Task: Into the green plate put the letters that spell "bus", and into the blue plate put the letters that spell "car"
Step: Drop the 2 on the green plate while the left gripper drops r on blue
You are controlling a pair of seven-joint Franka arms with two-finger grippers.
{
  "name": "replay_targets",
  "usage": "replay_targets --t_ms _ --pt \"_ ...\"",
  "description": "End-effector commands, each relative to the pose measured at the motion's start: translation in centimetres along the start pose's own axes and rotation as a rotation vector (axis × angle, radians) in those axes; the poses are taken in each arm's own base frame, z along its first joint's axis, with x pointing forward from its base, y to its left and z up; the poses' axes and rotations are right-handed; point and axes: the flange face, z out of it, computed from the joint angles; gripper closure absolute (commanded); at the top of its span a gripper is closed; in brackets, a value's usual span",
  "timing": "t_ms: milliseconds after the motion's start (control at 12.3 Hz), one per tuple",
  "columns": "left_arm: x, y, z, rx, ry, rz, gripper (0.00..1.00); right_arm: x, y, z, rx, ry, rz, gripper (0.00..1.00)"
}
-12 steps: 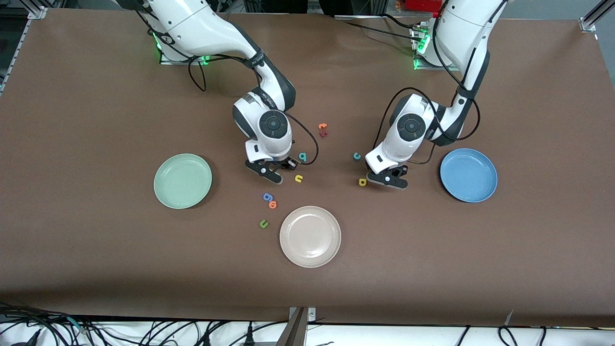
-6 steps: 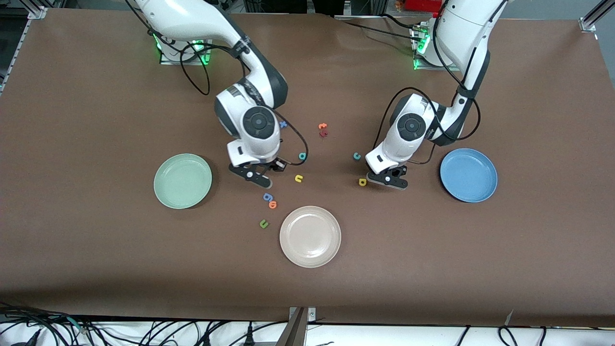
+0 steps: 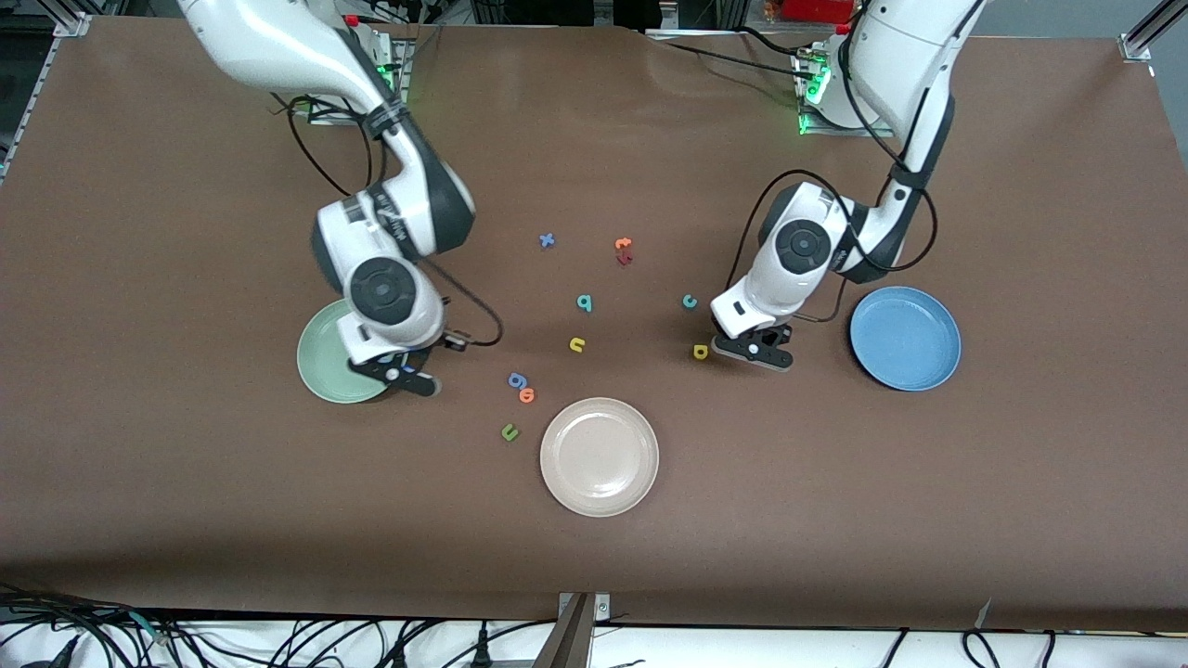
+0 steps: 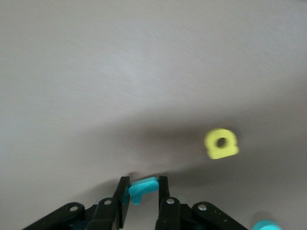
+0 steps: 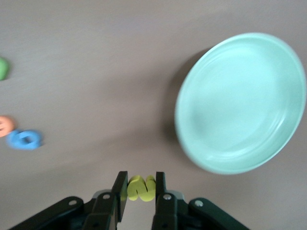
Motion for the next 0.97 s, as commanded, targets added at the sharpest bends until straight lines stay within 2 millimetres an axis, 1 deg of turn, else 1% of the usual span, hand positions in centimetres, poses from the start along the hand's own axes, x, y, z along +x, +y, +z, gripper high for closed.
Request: replay_targets --t_ms 0,81,162,244,325,406,488,569,650,731,894 --pt "0.4 -7.2 -5.7 0.025 -0.041 0.097 1.00 3.6 6.5 1.5 0.047 -0.065 -0.055 0.97" --pt "0.2 -10.0 -6.3 0.017 -0.043 0.125 1.00 5.0 8.5 3.3 0.072 -0.104 -0.045 0.95" --pt "-0.2 -12.6 -6.3 -0.013 -0.047 0.132 1.00 5.6 9.2 4.6 0.080 -0.118 -0.049 0.92" --pt "-0.8 -15.2 -6.5 -0.035 -0.053 0.129 1.00 6.2 9.8 6.3 0.082 -0.135 -0.044 0.72" --pt "-1.3 -17.3 -6.6 -0.052 -0.063 0.130 1.00 6.2 9.9 6.9 0.079 -0.143 -0.043 0.29" --pt "-1.9 -19.1 -6.5 -0.057 -0.065 0.148 1.00 6.1 9.9 6.8 0.076 -0.149 -0.037 0.01" --pt "-2.2 -19.9 -6.4 -0.065 -0.064 0.155 1.00 5.7 9.3 6.0 0.080 -0.144 -0.043 0.01" --pt "-2.8 -20.1 -5.8 -0.071 -0.076 0.151 1.00 4.9 8.2 4.9 0.084 -0.146 -0.056 0.01" --pt "-3.4 -21.0 -5.2 -0.074 -0.089 0.135 1.00 3.3 6.1 3.3 0.095 -0.143 -0.059 0.01" --pt "-3.7 -21.7 -4.7 -0.074 -0.094 0.130 0.99 2.0 4.2 2.4 0.106 -0.143 -0.057 0.01" --pt "-4.5 -23.9 -3.4 -0.075 -0.107 0.123 0.98 -1.3 -0.2 0.9 0.116 -0.130 -0.031 0.01"
